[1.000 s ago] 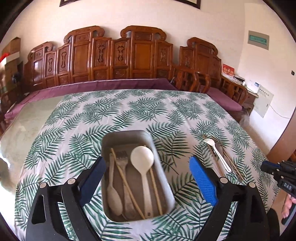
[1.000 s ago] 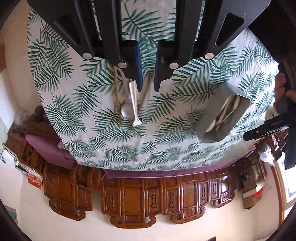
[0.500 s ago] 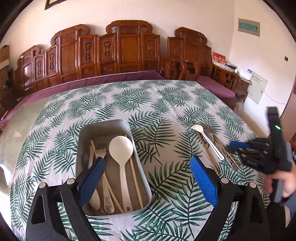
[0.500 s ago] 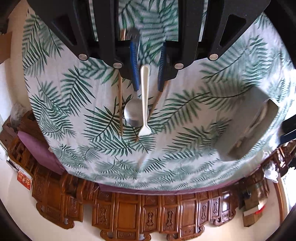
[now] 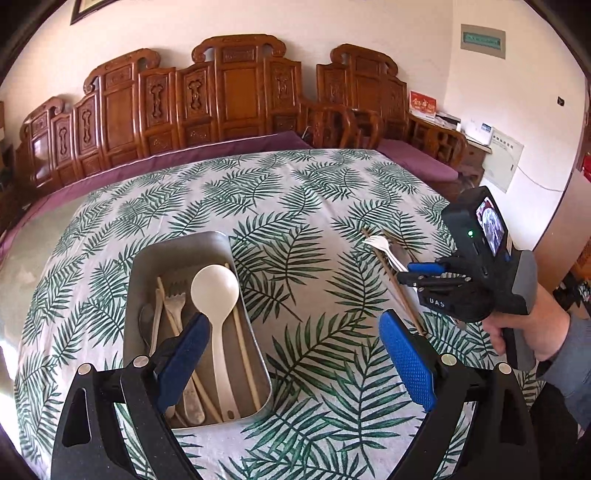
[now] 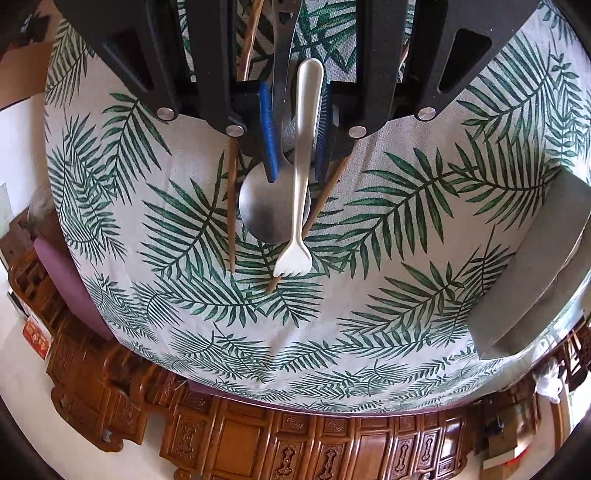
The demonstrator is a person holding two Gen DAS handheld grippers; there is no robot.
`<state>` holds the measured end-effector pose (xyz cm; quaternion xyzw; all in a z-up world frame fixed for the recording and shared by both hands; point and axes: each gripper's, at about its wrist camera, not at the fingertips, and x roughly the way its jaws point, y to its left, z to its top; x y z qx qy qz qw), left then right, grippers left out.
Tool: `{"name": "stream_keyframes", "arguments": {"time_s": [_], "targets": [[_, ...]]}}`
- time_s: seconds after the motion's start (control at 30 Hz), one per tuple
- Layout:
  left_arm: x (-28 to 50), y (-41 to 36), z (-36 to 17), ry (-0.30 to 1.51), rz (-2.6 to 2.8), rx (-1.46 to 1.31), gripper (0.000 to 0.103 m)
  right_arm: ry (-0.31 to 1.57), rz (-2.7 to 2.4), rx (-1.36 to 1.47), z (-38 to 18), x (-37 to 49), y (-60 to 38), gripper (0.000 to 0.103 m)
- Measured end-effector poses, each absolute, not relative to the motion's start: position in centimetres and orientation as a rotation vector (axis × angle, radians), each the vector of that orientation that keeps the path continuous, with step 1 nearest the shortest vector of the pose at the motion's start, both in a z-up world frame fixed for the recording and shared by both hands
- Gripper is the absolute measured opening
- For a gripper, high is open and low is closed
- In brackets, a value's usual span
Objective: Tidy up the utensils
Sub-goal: 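Grasp a white plastic fork from the pile with the right tool, then grasp a wooden chopstick with the left tool while the right tool holds the white fork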
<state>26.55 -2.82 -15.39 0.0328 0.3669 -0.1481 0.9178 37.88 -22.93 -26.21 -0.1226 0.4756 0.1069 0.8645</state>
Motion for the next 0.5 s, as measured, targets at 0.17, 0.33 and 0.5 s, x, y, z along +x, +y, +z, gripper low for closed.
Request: {"name": "stream_keyframes", "arguments": {"time_s": [0.17, 0.33, 0.5], "targets": [[26.3, -3.8, -15.7, 0.748, -0.298, 0.101, 0.089, 0.992, 0.254, -0.186, -26.0, 37.5, -23.7, 0.01], [26.6, -4.8, -16.7, 0.774, -0.283, 0.126, 0.089, 0.944, 0.301, -0.084, -25.0, 36.4, -24.7, 0.01], [26.5, -7.1, -17.0, 0.798, -0.314, 0.137, 0.089, 0.881, 0.297, -0.051, -24.3, 35.2, -26.3, 0.01]]}}
